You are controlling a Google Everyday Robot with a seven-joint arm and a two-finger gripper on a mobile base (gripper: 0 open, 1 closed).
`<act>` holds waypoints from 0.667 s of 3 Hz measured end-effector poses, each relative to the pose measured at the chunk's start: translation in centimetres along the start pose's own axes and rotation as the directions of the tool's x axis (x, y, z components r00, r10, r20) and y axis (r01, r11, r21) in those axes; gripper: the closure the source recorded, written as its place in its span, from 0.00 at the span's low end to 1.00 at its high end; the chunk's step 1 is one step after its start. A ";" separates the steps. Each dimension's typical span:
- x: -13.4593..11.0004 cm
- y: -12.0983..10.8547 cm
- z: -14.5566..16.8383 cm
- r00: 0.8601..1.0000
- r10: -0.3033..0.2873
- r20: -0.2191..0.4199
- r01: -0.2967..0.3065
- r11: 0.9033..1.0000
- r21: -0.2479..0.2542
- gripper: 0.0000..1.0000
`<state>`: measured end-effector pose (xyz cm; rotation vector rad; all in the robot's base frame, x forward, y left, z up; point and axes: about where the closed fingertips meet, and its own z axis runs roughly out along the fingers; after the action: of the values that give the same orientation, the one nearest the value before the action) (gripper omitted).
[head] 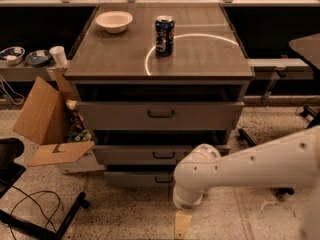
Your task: Open bottom drawer
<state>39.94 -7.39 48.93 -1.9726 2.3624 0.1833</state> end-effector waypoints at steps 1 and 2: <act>-0.3 -2.8 9.6 0.999 0.001 -0.054 -0.003 0.999 -0.050 0.00; -0.2 -2.5 10.1 0.998 0.003 -0.056 -0.006 0.998 -0.062 0.00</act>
Offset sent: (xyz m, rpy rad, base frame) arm 0.0197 0.0164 -0.1345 -0.0067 0.1281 -0.0763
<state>42.15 -6.32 38.80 -2.0255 2.4237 0.2069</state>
